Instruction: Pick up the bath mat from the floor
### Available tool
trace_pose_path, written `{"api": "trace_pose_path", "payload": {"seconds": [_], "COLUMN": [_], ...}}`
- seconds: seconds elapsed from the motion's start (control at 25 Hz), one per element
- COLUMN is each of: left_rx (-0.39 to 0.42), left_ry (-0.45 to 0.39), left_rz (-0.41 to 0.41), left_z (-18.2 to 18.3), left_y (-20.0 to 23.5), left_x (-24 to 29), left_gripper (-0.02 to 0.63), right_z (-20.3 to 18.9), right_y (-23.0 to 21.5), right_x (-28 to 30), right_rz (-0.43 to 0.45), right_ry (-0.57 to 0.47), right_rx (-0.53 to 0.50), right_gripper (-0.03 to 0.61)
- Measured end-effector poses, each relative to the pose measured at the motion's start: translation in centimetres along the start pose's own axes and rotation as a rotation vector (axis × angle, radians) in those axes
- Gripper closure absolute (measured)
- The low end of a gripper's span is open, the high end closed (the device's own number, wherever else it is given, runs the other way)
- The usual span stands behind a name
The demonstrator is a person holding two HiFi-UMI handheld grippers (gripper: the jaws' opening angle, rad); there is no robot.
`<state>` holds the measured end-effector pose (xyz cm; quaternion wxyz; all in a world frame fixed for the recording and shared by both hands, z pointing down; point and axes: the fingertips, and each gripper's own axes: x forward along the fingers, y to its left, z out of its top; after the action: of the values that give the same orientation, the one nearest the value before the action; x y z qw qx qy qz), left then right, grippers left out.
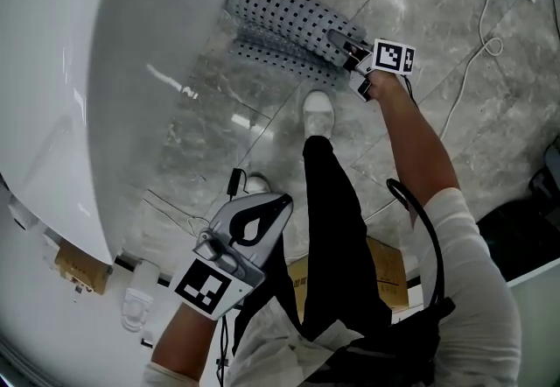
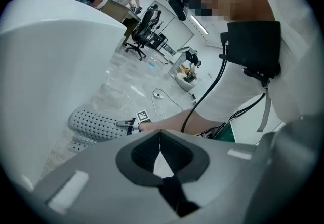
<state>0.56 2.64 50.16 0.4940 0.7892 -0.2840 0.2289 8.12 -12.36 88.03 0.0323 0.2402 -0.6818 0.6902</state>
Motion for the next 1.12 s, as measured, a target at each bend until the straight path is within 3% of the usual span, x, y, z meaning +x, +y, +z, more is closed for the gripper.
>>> {"api": "trace_pose_path", "payload": {"seconds": [0.56,0.92,1.12], "left_rx": [0.106,0.122,0.19], "left_ry": [-0.167,-0.229,-0.294], "left_rz": [0.01,0.011,0.051], "left_z": [2.8,0.9,0.2], "left_y": [-6.3,-9.9,-11.2], "left_x": [-9.1,-16.9,-22.9], "left_gripper": [0.607,0.607,0.607], "right_z": [-2.8,-3.4,-4.0], "right_y": [13.7,23.6,30.3], "right_x": [-3.7,-7.9,-11.3], "right_rz": [-0.05,-0.069,-0.074], "right_ry": [0.054,-0.023,-0.057], "right_rx": [-0.16,-0.258,-0.295], "right_gripper": [0.566,0.566,0.566]}}
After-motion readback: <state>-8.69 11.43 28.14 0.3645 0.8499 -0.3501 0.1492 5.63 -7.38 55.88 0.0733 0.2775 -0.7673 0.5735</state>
